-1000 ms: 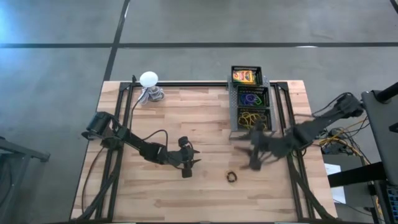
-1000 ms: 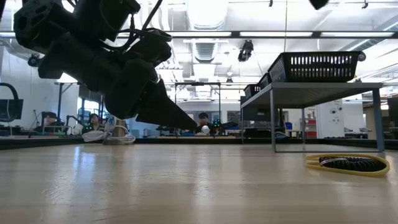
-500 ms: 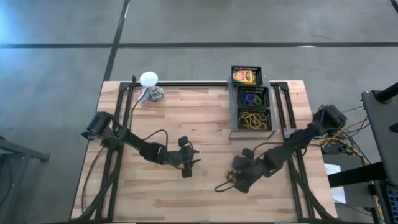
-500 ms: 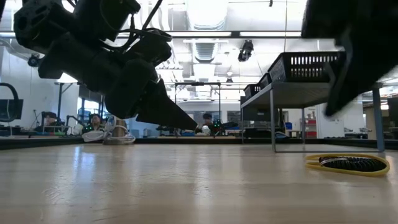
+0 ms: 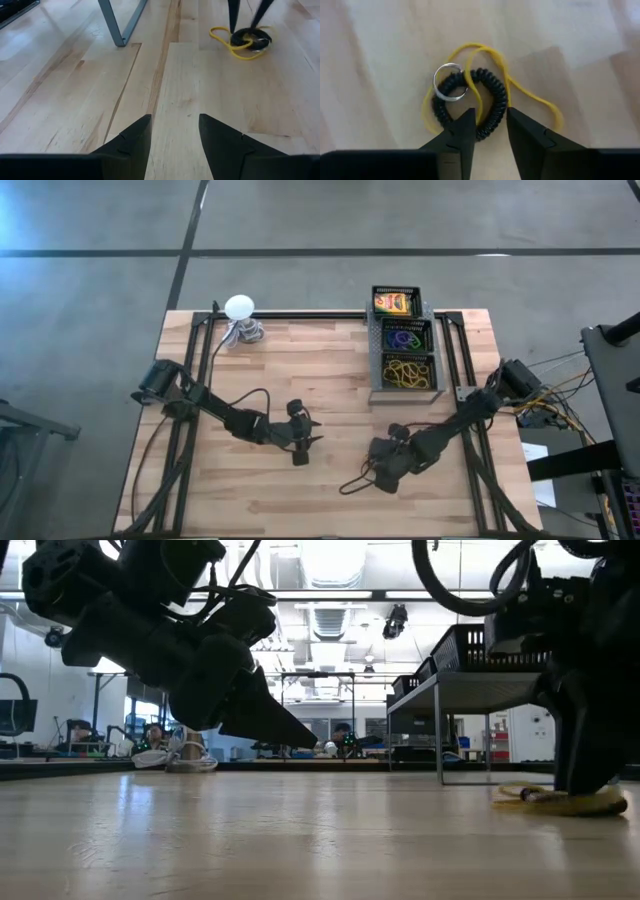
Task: Pick & Place Office Desk Supplies
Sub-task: Put the black spring keychain into the middle black bin on the shelf, then put the yellow rubber band into the bottom black bin on the shelf
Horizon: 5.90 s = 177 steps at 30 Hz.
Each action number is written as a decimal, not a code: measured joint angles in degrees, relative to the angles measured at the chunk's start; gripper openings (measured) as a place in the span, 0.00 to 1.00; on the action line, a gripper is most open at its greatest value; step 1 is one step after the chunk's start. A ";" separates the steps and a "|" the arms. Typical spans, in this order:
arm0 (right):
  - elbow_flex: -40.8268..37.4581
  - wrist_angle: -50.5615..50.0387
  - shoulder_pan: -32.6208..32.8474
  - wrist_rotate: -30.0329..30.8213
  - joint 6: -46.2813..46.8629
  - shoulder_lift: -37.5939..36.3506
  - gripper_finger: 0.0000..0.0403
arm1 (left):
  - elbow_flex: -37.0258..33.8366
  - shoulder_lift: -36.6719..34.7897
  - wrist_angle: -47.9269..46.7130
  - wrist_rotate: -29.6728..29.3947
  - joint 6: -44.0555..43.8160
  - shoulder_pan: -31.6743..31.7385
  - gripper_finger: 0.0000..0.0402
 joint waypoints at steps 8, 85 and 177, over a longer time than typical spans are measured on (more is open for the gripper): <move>-0.28 0.13 0.17 0.31 -3.48 0.00 0.17 | 0.00 0.00 -0.02 0.01 0.00 0.01 0.42; -5.23 1.69 4.94 5.77 -2.97 -1.34 0.05 | 0.00 0.00 -0.07 0.02 0.00 0.01 0.42; -4.52 -1.21 13.06 21.08 2.26 -19.45 0.30 | 0.00 0.00 -0.60 0.02 -0.14 -0.01 0.42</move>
